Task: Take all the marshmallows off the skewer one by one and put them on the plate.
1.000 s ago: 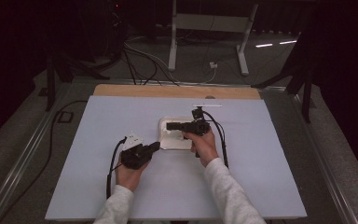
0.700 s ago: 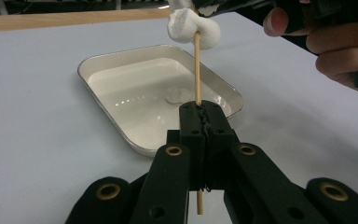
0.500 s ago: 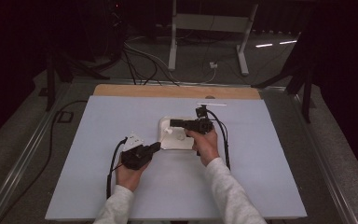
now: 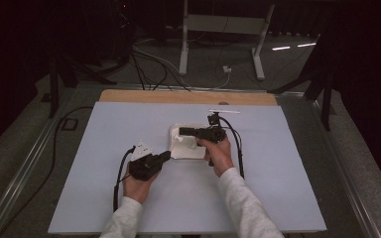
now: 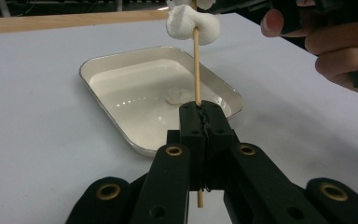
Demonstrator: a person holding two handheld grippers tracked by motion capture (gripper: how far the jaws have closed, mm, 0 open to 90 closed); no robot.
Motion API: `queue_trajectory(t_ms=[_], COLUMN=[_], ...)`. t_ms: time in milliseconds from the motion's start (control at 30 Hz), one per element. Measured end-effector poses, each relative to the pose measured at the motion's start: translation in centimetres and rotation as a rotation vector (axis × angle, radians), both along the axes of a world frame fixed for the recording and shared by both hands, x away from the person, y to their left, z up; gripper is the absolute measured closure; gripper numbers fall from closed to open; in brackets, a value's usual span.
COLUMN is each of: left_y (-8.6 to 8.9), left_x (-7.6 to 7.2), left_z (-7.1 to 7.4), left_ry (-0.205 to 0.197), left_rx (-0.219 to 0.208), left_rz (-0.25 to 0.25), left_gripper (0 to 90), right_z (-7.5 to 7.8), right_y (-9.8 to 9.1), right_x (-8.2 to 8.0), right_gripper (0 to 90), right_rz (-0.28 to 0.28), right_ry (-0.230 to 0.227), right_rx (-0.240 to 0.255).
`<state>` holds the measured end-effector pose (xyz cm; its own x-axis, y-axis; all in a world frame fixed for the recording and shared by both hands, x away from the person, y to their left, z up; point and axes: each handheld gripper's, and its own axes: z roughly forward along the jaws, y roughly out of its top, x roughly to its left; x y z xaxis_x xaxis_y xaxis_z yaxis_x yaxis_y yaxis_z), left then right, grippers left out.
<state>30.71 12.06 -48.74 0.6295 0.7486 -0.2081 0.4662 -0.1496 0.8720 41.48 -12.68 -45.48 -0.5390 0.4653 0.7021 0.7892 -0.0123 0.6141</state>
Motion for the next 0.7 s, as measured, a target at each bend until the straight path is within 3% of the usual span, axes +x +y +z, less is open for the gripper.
queue_trajectory(t_ms=[367, 500, 700], left_y=[-0.1, -0.1, -0.2], left_x=[0.0, -0.1, -0.1], left_z=[-0.2, -0.1, 0.0], left_ry=[0.002, -0.005, -0.016], left_rx=[0.017, 0.014, 0.019], left_rz=[0.007, 0.002, -0.006], left_gripper=[90.0, 90.0, 90.0], right_z=[-0.5, -0.2, 0.3], right_y=[0.7, 0.4, -0.3], right_x=[0.0, 0.0, 0.0], right_gripper=[77.5, 80.8, 81.6], right_rz=[0.035, 0.012, -0.045], right_ry=[0.042, 0.037, 0.024], right_rx=[0.0, -0.013, 0.011])
